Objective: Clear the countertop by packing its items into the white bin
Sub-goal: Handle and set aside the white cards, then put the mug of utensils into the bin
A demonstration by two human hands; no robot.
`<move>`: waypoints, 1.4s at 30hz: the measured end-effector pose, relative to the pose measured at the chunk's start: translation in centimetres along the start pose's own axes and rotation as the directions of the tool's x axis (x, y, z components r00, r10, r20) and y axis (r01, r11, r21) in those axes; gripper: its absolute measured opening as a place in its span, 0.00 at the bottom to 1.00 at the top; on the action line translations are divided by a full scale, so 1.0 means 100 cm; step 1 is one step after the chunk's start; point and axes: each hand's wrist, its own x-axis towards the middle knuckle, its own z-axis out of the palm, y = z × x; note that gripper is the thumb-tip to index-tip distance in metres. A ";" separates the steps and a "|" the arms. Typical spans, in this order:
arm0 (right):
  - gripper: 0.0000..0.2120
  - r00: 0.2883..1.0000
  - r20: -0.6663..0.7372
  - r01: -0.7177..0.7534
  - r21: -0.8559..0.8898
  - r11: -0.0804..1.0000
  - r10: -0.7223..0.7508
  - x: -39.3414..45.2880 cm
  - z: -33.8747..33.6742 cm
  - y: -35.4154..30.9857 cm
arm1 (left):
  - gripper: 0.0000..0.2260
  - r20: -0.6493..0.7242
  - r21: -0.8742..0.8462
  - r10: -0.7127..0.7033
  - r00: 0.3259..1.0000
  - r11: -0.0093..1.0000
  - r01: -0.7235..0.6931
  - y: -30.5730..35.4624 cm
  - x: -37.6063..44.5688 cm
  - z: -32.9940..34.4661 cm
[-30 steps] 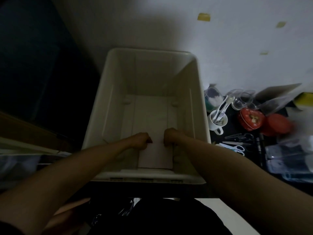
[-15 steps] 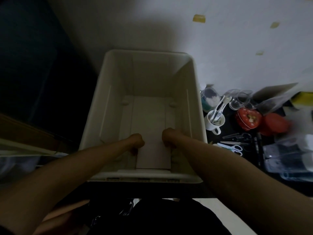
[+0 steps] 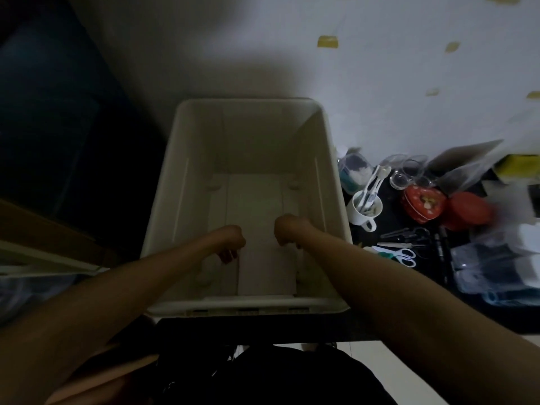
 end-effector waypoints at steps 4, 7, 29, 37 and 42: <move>0.10 0.958 -0.287 0.120 0.389 0.913 -0.004 -0.024 -0.031 0.019 | 0.11 -0.199 -0.012 0.272 0.941 0.960 -0.280 0.019 -0.019 -0.022; 0.10 0.850 -0.525 0.379 0.669 0.639 0.045 -0.084 -0.035 0.056 | 0.08 -0.422 -0.024 0.517 0.745 0.815 -0.580 0.036 -0.046 -0.025; 0.08 0.953 -0.118 0.048 0.968 0.246 0.279 0.007 0.116 0.287 | 0.11 -0.246 0.513 0.443 0.862 0.814 -0.272 0.278 0.013 0.095; 0.15 0.989 0.011 -0.013 1.000 0.011 0.147 0.030 0.116 0.292 | 0.18 -0.110 0.435 0.317 0.942 0.867 -0.242 0.281 0.042 0.119; 0.12 1.000 0.030 -0.031 0.988 -0.154 -0.008 0.036 0.119 0.287 | 0.20 -0.131 0.428 0.306 0.943 0.876 -0.224 0.279 0.047 0.122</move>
